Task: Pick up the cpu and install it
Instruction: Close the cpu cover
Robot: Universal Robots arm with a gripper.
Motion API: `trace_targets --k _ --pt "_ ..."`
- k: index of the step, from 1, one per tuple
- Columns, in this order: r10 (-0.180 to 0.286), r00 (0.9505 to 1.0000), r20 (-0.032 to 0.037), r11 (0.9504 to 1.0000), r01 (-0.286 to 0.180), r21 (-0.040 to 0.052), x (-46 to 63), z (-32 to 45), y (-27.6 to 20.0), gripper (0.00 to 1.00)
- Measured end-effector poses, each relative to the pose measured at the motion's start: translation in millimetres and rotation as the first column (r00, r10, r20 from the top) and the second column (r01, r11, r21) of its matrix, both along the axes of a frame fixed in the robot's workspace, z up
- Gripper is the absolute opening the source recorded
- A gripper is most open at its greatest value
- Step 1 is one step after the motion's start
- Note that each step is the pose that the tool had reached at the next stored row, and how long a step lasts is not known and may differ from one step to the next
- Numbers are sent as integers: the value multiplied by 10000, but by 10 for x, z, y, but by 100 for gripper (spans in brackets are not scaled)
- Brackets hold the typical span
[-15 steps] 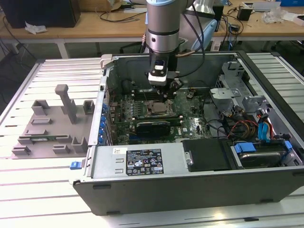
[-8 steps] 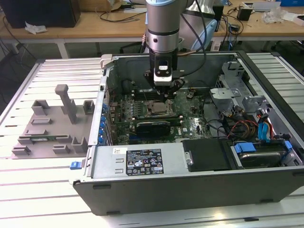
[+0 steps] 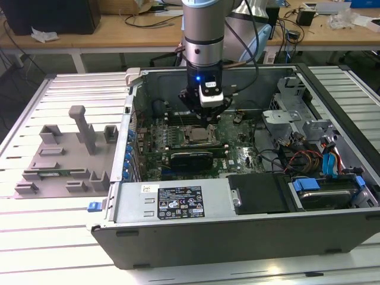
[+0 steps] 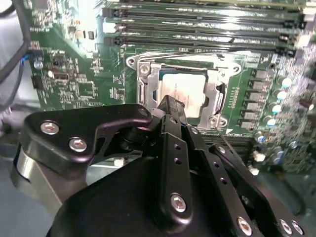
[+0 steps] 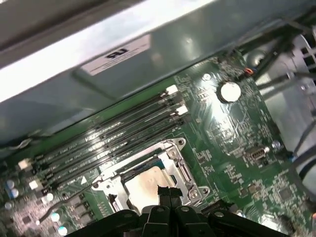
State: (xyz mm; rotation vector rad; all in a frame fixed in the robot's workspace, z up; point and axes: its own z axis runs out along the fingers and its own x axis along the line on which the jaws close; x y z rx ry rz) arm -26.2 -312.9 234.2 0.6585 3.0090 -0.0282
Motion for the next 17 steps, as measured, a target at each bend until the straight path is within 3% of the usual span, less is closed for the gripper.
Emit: trace_targets --k 3,6,7,9,14,17 --pt "697 9976 -3 9976 -697 -63 0 0 -1 11" --pt "1330 9911 -9 9910 -1330 -130 0 -2 0 11" --pt "1653 9862 -16 9861 -1653 -167 0 -3 0 11" --pt "2353 9719 -34 9716 -2353 -250 0 -5 0 11" --pt "3257 9454 -63 9448 -3257 -342 0 -7 0 11" --pt "3291 9443 -61 9437 -3291 -342 0 -7 0 11"
